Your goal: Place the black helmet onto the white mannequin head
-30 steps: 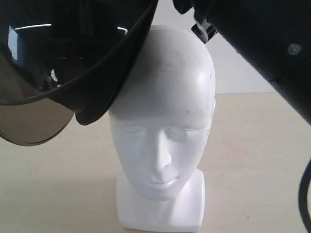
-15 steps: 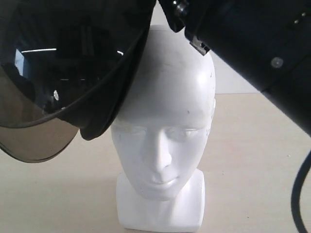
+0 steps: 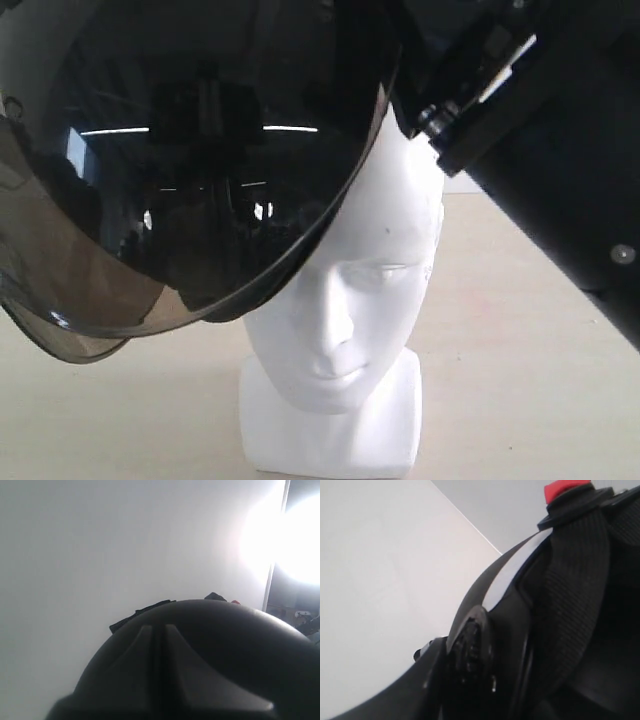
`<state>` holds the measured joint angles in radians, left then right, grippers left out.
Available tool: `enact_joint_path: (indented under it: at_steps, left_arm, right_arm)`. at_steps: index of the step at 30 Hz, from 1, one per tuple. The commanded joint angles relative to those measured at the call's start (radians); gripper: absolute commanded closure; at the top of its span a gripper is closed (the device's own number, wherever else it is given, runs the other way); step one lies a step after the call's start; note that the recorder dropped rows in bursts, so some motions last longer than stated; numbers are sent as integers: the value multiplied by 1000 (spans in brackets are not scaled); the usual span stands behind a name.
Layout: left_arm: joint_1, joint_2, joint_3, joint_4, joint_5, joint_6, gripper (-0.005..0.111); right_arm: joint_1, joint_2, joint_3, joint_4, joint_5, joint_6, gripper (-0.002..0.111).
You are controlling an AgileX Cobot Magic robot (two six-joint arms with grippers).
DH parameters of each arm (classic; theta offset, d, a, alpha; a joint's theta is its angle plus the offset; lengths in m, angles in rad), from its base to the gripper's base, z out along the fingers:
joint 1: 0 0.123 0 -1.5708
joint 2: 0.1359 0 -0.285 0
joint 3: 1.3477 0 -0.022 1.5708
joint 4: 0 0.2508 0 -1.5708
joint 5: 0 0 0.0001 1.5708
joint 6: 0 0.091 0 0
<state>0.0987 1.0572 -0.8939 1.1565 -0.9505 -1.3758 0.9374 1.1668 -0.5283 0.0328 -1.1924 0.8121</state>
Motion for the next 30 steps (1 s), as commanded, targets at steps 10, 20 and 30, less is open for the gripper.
enact_joint_path:
  at_steps: [10, 20, 30]
  left_arm:
    - [-67, 93, -7, 22, -165, 80, 102]
    - [-166, 165, -7, 22, -130, 160, 102]
    - [-241, 235, -7, 22, -123, 204, 102]
  right_arm:
    - [-8, -17, 56, 148, -29, -135, 109]
    - [-8, -17, 107, 233, -29, -198, 109]
    - [-8, -17, 109, 274, -29, -275, 109]
